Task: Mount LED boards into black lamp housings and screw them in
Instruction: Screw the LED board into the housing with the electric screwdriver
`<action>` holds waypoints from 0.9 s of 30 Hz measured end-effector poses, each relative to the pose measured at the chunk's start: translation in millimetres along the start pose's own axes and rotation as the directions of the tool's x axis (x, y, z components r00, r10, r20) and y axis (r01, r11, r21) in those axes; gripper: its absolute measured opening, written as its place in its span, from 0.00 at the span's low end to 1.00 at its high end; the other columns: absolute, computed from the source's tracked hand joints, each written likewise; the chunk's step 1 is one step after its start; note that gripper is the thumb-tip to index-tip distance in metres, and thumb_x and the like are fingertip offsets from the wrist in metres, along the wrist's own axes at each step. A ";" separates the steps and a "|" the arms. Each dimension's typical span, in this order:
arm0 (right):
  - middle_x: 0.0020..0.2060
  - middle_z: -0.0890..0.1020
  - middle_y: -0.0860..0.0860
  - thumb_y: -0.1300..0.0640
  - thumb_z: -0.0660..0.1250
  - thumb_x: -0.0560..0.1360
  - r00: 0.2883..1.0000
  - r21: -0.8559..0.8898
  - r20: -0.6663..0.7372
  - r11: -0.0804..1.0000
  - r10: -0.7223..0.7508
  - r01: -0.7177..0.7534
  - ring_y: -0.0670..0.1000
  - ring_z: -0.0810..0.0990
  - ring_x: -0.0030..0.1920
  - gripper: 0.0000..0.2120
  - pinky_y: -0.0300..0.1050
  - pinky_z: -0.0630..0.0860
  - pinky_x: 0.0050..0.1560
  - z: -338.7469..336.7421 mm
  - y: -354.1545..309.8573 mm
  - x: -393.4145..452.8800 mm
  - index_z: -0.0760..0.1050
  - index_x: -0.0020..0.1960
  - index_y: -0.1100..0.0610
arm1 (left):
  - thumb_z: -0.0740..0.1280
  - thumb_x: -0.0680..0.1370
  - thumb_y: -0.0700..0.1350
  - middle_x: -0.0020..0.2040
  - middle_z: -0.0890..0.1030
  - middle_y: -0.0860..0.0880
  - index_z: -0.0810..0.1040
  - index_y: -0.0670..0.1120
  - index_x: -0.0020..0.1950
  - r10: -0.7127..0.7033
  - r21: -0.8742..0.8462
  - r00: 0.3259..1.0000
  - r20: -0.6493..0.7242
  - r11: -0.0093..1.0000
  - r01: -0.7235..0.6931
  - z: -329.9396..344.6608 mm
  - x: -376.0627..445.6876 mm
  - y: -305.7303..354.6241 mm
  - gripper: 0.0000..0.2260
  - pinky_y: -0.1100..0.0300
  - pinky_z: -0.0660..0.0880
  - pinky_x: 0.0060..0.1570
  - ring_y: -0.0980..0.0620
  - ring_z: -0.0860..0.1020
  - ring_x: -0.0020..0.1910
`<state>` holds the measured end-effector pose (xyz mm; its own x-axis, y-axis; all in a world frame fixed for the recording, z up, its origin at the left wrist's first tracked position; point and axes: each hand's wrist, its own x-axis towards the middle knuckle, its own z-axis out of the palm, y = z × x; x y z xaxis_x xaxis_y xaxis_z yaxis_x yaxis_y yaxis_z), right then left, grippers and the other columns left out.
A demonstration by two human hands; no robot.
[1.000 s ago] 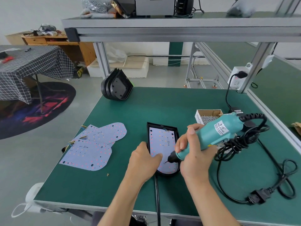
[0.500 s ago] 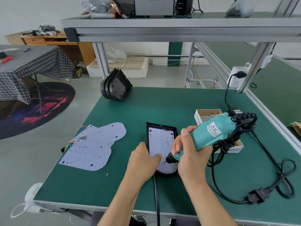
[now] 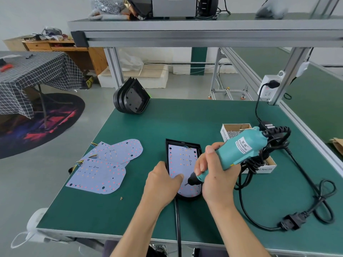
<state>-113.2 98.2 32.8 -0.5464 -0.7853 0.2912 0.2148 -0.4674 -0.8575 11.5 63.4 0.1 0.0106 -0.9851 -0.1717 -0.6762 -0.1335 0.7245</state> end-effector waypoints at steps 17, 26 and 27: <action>0.26 0.72 0.52 0.53 0.69 0.77 0.992 0.050 0.119 0.998 -0.043 0.037 0.56 0.71 0.25 0.04 0.42 0.73 0.32 -7.4 -2.4 1.0 0.77 0.44 0.50 | 0.71 0.75 0.53 0.48 0.79 0.53 0.73 0.47 0.50 0.015 -0.006 1.000 0.008 1.000 -0.015 -0.5 -1.2 1.1 0.12 0.54 0.78 0.47 0.51 0.78 0.48; 0.25 0.70 0.51 0.53 0.69 0.75 0.994 0.052 0.107 0.999 0.008 -0.013 0.55 0.69 0.24 0.05 0.44 0.71 0.30 -6.2 -2.5 3.5 0.75 0.41 0.49 | 0.72 0.75 0.53 0.49 0.80 0.50 0.75 0.45 0.52 0.017 -0.006 1.000 0.006 1.000 -0.017 -2.1 -3.4 3.5 0.14 0.50 0.79 0.52 0.46 0.79 0.50; 0.25 0.70 0.51 0.54 0.69 0.75 0.996 0.061 0.093 0.998 0.018 -0.024 0.54 0.68 0.24 0.05 0.44 0.71 0.29 -6.8 -1.3 3.8 0.75 0.41 0.49 | 0.72 0.75 0.52 0.49 0.80 0.49 0.75 0.45 0.52 0.015 -0.007 1.000 0.006 1.000 -0.015 -2.2 -3.1 3.6 0.14 0.49 0.79 0.52 0.46 0.79 0.50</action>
<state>-121.1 98.5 32.1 -0.4651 -0.8278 0.3137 0.2768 -0.4726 -0.8367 10.6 65.8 4.7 -0.0040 -0.9864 -0.1645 -0.6714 -0.1193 0.7315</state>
